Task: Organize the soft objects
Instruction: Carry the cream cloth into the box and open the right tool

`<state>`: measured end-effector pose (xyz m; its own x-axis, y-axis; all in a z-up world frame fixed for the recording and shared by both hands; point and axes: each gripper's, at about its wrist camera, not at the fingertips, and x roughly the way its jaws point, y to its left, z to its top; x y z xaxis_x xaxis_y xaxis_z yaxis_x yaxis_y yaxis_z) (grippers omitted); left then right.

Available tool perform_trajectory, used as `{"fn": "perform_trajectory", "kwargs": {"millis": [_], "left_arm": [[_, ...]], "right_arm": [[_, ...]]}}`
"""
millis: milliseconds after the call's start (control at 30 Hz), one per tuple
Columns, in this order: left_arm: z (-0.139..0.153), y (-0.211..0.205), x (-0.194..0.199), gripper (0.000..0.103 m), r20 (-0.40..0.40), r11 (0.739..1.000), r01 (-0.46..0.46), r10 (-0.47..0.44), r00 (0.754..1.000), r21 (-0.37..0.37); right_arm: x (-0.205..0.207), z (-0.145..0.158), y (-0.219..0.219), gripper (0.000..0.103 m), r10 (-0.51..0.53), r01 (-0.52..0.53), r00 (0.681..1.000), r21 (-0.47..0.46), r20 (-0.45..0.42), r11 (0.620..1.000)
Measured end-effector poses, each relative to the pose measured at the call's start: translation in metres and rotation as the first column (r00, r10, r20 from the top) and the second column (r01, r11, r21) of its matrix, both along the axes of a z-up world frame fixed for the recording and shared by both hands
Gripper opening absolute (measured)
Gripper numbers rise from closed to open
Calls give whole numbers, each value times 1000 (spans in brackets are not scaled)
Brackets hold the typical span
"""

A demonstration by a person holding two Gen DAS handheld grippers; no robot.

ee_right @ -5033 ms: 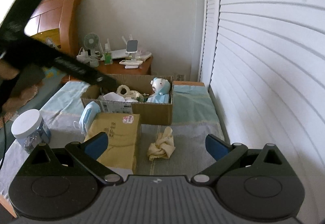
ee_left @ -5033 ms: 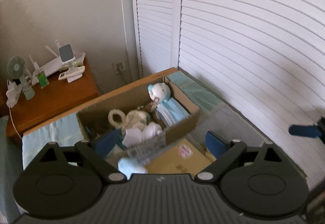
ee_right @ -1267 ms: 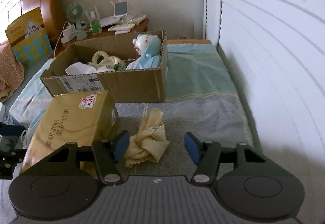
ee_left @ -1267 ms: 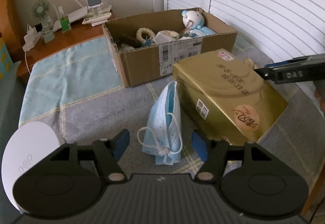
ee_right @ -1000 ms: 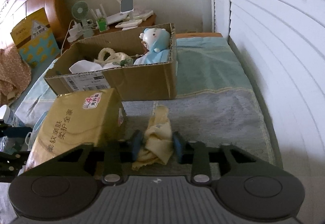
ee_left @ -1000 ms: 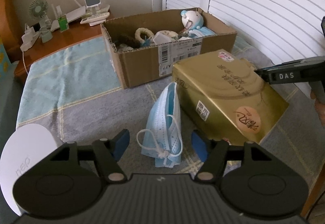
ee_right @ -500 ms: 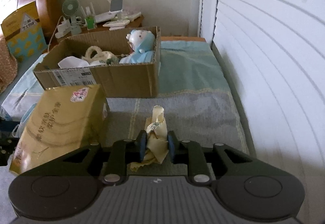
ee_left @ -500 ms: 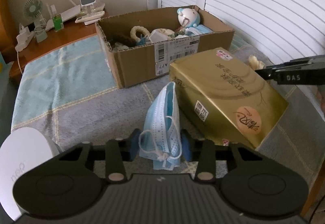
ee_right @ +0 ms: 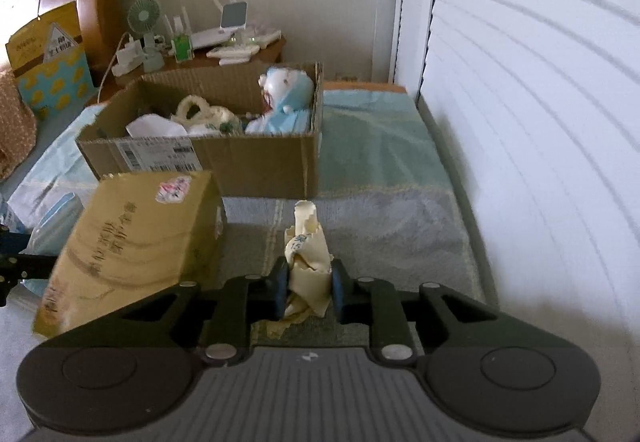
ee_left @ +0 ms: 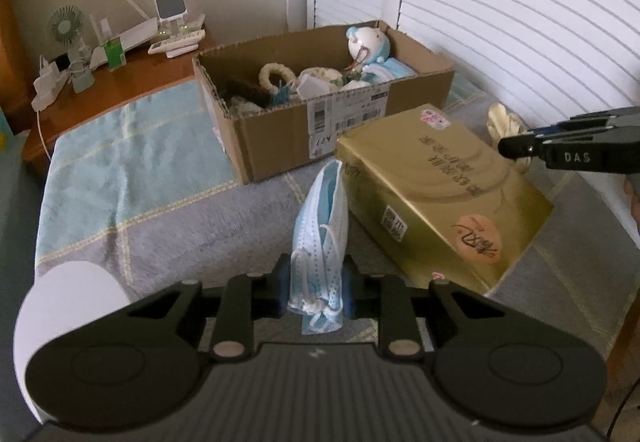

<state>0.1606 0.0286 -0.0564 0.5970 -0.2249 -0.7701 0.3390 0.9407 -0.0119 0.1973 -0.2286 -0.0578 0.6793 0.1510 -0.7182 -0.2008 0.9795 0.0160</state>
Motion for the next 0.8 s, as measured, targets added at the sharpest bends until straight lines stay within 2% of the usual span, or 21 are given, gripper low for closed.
{"fn": "perform_trajectory", "kwargs": {"millis": [200, 367, 567, 800], "left_arm": [[19, 3, -11, 23, 26, 999, 36, -36, 999, 13], [35, 11, -20, 23, 51, 999, 40, -39, 998, -9], [44, 18, -24, 23, 64, 999, 38, -37, 997, -17], [48, 23, -19, 23, 71, 999, 37, -36, 997, -9]], "right_arm": [[-12, 27, 4, 25, 26, -25, 998, -13, 56, 1000], [-9, 50, 15, 25, 73, -70, 991, -31, 114, 997], [17, 72, 37, 25, 143, -139, 978, -37, 149, 990], [61, 78, 65, 25, 204, -196, 968, -67, 148, 978]]}}
